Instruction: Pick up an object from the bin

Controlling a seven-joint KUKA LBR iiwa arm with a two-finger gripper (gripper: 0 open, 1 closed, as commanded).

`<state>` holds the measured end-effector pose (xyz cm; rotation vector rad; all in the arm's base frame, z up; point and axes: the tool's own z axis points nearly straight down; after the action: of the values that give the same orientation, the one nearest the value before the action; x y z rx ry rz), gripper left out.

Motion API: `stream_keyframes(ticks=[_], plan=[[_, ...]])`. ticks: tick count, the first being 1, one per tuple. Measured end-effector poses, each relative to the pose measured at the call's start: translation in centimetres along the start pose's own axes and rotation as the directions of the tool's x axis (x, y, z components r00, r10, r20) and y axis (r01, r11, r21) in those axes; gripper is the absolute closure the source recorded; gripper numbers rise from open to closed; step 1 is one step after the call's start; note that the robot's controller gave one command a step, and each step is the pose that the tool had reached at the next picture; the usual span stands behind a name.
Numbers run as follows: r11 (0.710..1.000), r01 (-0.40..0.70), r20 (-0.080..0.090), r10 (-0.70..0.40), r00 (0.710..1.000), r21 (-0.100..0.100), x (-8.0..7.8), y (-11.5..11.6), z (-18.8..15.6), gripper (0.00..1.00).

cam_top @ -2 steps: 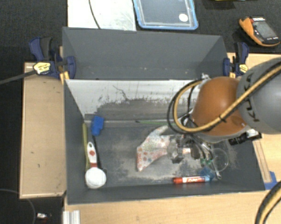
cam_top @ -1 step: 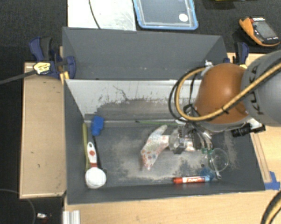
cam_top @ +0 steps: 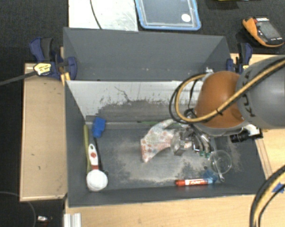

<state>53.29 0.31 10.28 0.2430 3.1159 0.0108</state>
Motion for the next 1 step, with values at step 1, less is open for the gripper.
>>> stream_keyframes(ticks=[1], plan=[[1.000,-0.009,-0.014,0.009,1.000,0.002,0.49,0.40,-2.55,1.00]])
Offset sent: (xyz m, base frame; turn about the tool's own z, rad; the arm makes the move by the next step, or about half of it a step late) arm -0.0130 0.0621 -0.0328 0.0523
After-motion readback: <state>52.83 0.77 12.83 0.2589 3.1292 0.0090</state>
